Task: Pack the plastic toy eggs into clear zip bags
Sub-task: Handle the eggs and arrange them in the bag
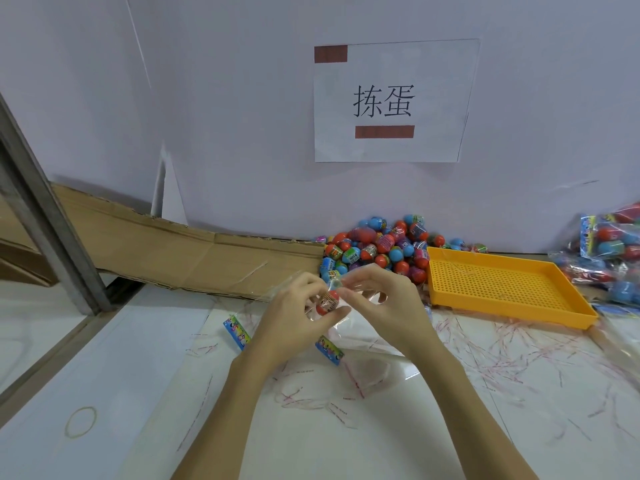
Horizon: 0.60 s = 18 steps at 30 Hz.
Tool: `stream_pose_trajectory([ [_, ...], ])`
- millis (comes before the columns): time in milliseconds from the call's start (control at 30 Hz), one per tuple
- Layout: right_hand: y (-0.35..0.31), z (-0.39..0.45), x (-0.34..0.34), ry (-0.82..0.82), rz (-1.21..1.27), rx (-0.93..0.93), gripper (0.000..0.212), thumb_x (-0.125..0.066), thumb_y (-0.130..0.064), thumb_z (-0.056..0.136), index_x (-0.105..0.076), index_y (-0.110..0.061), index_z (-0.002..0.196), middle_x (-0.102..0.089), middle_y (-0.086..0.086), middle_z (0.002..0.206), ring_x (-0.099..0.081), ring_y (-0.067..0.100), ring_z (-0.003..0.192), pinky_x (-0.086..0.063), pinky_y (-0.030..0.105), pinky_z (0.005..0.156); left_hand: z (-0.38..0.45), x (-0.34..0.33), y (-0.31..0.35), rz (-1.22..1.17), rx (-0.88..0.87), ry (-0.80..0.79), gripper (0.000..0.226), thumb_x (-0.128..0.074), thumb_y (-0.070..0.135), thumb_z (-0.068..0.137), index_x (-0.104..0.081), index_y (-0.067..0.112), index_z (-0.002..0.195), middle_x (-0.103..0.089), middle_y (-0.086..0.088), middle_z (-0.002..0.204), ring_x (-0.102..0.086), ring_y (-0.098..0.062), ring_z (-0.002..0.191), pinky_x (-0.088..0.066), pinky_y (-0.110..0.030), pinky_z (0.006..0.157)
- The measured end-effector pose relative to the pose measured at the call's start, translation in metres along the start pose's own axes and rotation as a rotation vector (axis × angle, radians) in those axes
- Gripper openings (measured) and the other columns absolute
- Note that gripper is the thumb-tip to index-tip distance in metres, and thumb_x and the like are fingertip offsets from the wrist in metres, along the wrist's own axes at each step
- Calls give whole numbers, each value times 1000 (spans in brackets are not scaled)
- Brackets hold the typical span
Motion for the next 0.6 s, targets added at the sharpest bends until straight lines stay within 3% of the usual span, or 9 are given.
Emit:
stream_pose_trajectory([
  [100,6,-1,-5,-25,26,-31,13,-81,-26,86,-74,-24,96,-74,-21,90,-71,-1,89,-57,19,75,-1,-1,-2,-44,50,1,21,-79,46,87,-69,28,92,-63,13,88,-62,-7,76,-55,-27,69],
  [200,7,-2,-8,-36,37,-48,9,-78,-25,88,-71,-25,95,-73,-24,90,-71,0,90,-59,25,77,-3,-5,-2,-37,75,-26,24,-76,52,87,-70,30,97,-67,14,88,-64,-5,77,-56,-27,70],
  [300,6,-3,-4,22,4,-32,13,-78,-23,89,-67,-26,95,-71,-28,87,-68,-5,86,-55,16,74,-2,-3,5,2,22,-9,31,-76,53,87,-74,28,105,-63,17,111,-60,-6,106,-57,-39,87],
  [367,5,-5,-1,81,-65,-20,17,-77,-26,89,-64,-30,99,-69,-28,83,-66,-8,88,-51,11,72,-2,4,14,127,-69,76,33,-76,57,85,-78,31,105,-52,19,137,-42,-6,134,-41,-44,111],
  [433,2,-5,1,113,-113,2,22,-76,-30,90,-63,-32,107,-68,-27,89,-65,-6,91,-50,12,75,-4,14,22,266,-150,192,29,-74,63,83,-79,37,97,-46,20,150,-29,-7,144,-16,-39,117],
  [500,-4,-5,2,161,-70,34,30,-73,-29,92,-59,-31,118,-69,-22,99,-66,-1,93,-48,11,77,-3,19,20,312,-134,234,32,-72,65,84,-78,36,94,-55,20,138,-35,-8,135,-15,-34,107],
  [600,2,-7,11,296,153,-42,40,-66,-19,98,-48,-24,134,-72,-15,102,-66,-1,97,-49,10,76,-1,26,1,280,70,255,34,-68,64,86,-76,34,100,-65,21,105,-43,-7,108,-18,-30,91],
])
Point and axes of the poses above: each hand's wrist, its own z-axis towards the middle knuckle, its own x-axis out of the back of the hand, y = z × x, the point moved 8 cm from there along z, towards the middle knuckle
